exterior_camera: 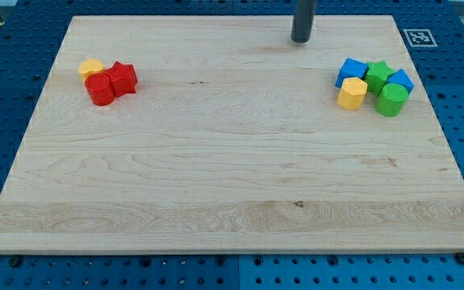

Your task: Push group of blocks left a bit

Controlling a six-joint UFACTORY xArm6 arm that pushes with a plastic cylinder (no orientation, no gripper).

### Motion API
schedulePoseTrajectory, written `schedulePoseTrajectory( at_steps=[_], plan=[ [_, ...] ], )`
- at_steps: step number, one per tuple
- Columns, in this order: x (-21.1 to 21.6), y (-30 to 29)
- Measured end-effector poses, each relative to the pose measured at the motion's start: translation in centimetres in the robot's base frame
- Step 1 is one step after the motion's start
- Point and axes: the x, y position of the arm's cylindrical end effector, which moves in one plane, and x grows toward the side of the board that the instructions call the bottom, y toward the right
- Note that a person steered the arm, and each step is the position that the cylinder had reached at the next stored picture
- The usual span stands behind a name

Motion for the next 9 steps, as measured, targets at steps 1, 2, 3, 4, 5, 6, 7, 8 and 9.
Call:
schedulePoseTrajectory(
  at_steps=[1, 2, 3, 4, 5, 6, 7, 8, 9],
  plan=[
    [1.7, 4.8],
    [4.1, 10.2],
    [5.7, 15.3],
    [8.1, 17.0],
    [9.6, 17.2],
    [9.8, 16.4],
    [10.4, 14.9],
    [11.6, 12.7],
    [11.8, 10.4]
  ],
)
